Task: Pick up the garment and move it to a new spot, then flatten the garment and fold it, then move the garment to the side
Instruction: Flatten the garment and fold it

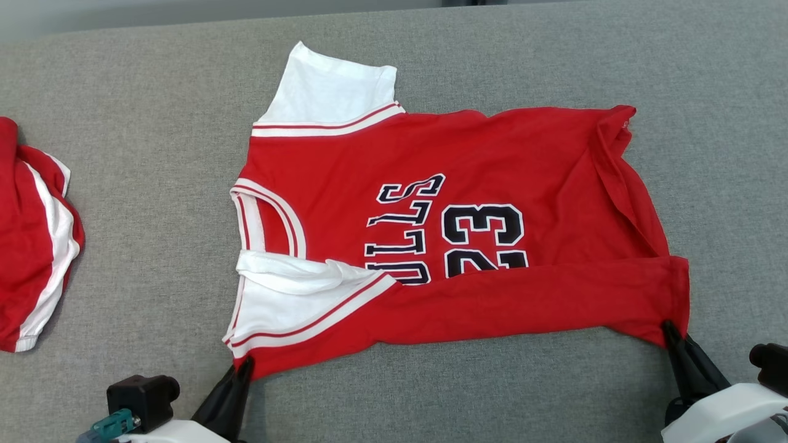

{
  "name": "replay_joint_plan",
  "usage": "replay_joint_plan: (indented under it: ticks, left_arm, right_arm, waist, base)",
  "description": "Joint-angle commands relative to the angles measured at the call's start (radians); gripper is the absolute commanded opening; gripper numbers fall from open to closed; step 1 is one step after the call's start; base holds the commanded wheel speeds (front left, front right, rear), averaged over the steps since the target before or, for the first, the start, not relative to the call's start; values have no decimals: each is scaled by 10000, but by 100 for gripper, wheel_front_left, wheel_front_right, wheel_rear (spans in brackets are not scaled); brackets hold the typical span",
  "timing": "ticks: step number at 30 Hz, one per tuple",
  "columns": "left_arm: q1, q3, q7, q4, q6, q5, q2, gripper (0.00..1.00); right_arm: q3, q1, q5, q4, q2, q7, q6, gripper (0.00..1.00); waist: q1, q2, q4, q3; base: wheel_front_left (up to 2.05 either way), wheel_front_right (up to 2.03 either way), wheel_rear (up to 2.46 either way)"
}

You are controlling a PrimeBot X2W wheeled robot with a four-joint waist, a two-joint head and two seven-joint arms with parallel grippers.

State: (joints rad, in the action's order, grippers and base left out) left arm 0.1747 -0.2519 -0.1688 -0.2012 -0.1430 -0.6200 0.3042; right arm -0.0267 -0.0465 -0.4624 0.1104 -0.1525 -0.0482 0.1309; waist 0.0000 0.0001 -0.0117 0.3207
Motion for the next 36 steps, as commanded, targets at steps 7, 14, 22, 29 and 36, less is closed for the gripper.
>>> replay_joint_plan:
  ticks: [7,14,22,29,36]
  left_arm:
    - [-472,192,817,294,-327,260,-364,100]
    - [-1197,721,2568,140,-707,1327,-274,100]
    - [-1526,855,3111,143,-924,1840,-106,100]
    - [-2213,607,2944,314,-637,1937,56,100]
    - [-5131,164,2623,1709,365,1614,-108,100]
  right_arm:
    - [-216,254,603,-309,201,388,-3,100]
    - [-787,633,1571,-1477,404,1232,-1,100]
    - [-807,664,2082,-2639,682,1190,-1,100]
    - [-763,723,2081,-2961,788,1076,-1,100]
    - [-502,1045,1954,-2932,869,1145,-1,100]
  waist:
    - [0,-1,-79,-91]
    - [0,-1,-226,-339]
    - [0,-1,-336,-505]
    - [0,-1,-350,-342]
    - [0,-1,-528,95]
  base:
    - [0,0,0]
    - [0,0,0]
    - [0,0,0]
    - [0,0,0]
    - [0,0,0]
